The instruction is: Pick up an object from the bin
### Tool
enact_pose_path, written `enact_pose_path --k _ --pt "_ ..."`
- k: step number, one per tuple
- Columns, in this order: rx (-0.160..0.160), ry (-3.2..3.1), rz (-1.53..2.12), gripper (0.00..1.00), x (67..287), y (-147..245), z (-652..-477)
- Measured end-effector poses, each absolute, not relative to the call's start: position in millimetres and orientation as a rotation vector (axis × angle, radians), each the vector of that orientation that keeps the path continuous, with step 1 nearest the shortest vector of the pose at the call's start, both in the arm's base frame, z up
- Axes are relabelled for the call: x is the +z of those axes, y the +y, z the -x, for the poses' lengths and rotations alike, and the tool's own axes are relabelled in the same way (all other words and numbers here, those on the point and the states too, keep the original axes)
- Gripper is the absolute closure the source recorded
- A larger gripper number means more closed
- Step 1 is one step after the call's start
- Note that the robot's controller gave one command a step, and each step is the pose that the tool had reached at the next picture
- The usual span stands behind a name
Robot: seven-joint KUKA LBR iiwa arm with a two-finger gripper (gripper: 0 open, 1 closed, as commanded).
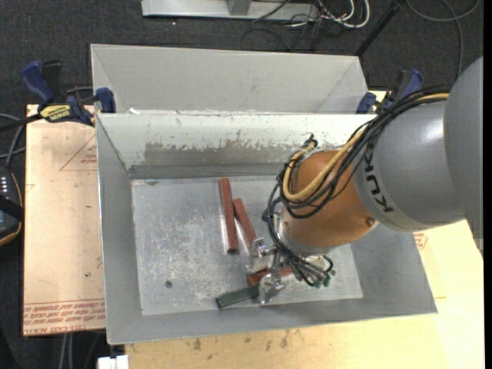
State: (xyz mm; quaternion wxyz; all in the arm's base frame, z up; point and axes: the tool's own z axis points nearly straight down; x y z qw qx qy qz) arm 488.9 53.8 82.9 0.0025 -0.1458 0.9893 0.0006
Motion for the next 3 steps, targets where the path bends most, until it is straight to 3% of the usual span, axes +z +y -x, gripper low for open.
enact_pose_path --k 1,2,3 --pt "0.002 3.103 0.457 1.00 83 54 -488.9" --pt "0.002 3.113 0.437 1.00 116 50 -495.3" --pt "0.002 3.111 0.421 1.00 246 47 -491.0"
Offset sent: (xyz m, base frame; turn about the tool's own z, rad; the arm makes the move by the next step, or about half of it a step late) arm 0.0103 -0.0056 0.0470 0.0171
